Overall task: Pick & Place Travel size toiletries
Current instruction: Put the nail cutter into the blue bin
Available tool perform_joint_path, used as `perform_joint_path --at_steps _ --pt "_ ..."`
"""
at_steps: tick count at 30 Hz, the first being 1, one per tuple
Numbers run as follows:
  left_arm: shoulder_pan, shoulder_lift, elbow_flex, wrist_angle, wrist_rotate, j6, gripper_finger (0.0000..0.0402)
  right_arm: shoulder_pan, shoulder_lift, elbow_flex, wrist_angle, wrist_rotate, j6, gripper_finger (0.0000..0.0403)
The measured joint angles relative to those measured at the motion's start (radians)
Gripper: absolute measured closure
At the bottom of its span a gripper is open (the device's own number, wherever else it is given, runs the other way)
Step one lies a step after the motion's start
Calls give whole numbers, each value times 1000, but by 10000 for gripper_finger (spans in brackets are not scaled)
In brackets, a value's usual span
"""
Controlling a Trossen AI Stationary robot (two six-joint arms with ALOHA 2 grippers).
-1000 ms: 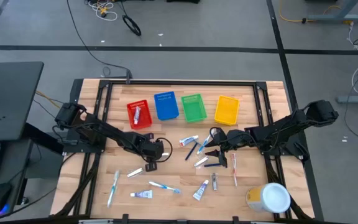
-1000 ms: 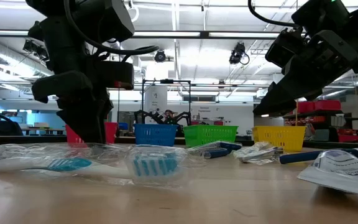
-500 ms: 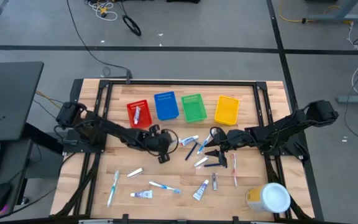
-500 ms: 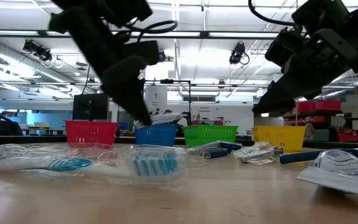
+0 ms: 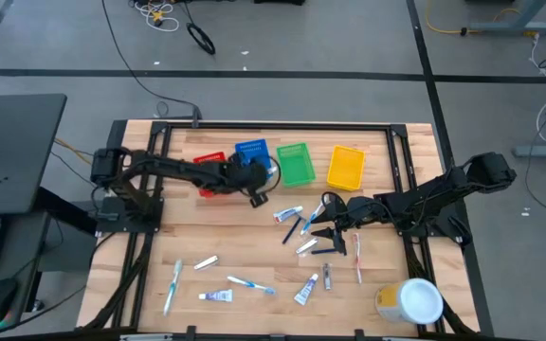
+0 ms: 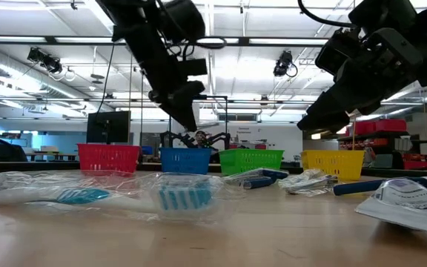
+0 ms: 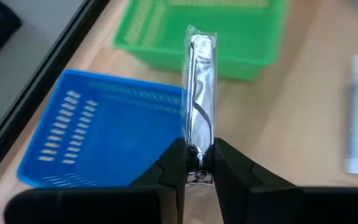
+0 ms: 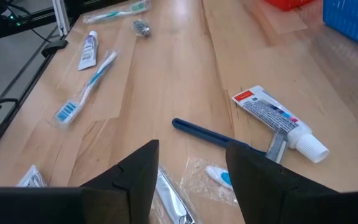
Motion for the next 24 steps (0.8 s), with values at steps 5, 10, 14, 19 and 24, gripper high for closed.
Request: perform_joint_path --at_steps 5,10,14,19,24 --pt "62 0 0 -7 6 42 340 0 0 0 -2 0 0 206" --pt "120 0 0 -59 9 52 340 0 0 0 -3 0 0 206" --pt "151 0 0 -72 8 99 339 0 0 0 -3 0 0 206" --pt "181 0 0 -70 58 144 339 0 0 0 -3 0 0 206" --pt "211 0 0 -70 81 160 339 0 0 0 -3 0 0 206"
